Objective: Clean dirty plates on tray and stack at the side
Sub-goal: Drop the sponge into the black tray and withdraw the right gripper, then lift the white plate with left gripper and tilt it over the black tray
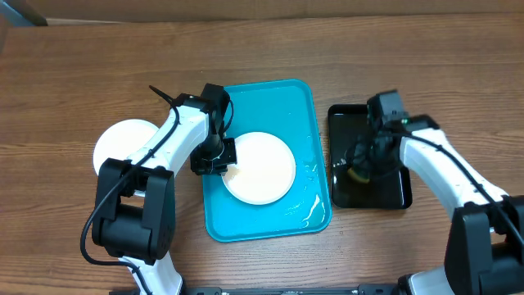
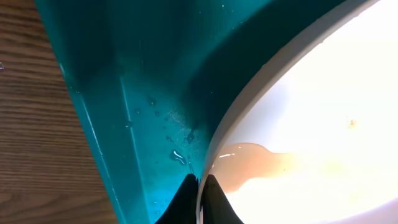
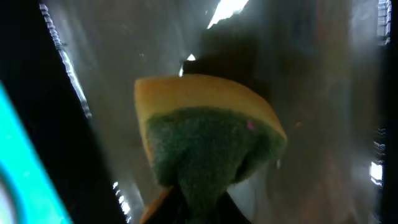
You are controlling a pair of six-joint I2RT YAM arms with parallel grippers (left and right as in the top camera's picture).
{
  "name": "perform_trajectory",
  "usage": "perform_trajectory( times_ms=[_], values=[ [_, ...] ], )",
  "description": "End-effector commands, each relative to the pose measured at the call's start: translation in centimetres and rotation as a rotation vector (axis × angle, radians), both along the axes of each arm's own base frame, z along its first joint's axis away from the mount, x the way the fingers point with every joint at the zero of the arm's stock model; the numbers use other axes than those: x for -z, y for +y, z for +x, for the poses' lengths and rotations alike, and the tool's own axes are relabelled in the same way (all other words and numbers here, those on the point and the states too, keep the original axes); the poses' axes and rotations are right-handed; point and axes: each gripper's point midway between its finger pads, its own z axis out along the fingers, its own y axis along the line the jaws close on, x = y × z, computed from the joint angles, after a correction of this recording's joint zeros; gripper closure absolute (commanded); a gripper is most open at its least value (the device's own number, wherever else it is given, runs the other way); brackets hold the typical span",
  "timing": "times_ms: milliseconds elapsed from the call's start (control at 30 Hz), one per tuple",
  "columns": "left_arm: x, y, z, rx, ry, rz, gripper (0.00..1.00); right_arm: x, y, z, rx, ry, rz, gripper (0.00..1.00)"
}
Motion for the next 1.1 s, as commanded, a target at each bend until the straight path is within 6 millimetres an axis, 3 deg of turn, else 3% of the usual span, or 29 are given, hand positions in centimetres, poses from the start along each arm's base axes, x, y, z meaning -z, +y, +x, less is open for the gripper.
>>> perform_trajectory(
  times_ms=[0, 100, 167, 400, 500, 533, 633, 733, 900, 1067],
  values=[
    [-1.4, -0.6, 0.8, 0.056, -0.052, -0.018, 0.96, 0.3, 0.1, 0.0, -0.012, -0.014, 0.017, 0.59],
    [-2.0, -1.0, 1.2, 0.069, -0.061, -0.032, 0.96, -0.7, 0.4, 0.2, -0.014, -0.025, 0.041, 0.55],
    [-2.6, -1.3, 1.6, 0.087, -0.075, -0.036, 0.96, -2.4, 0.5, 0.8, -0.011, -0.065, 0.055, 0.55],
    [-6.3, -2.7, 3.3, 0.15, -0.147, -0.057, 0.96, -12.0, -1.1, 1.8, 0.041, -0.275, 0.111, 0.51],
    [-8.1, -4.1, 3.9, 0.172, -0.184, -0.092, 0.96, -15.2, -3.9, 1.0, 0.142, -0.342, 0.125, 0.28],
    [-8.9, -5.0, 4.1, 0.186, -0.203, -0.114, 0.96, -16.0, -5.7, 0.4, 0.21, -0.354, 0.12, 0.21],
    [-10.8, -7.4, 4.5, 0.223, -0.243, -0.172, 0.96, -16.4, -9.9, -1.4, 0.362, -0.341, 0.132, 0.14],
    [-12.4, -9.0, 4.9, 0.259, -0.286, -0.189, 0.96, -16.2, -12.3, -2.8, 0.467, -0.311, 0.231, 0.14],
    [-15.0, -12.1, 6.0, 0.296, -0.39, -0.23, 0.96, -16.3, -14.6, -3.3, 0.583, -0.322, 0.332, 0.14],
    [-15.6, -15.0, 7.1, 0.326, -0.529, -0.141, 0.96, -16.3, -15.0, -3.1, 0.593, -0.33, 0.331, 0.14]
  ],
)
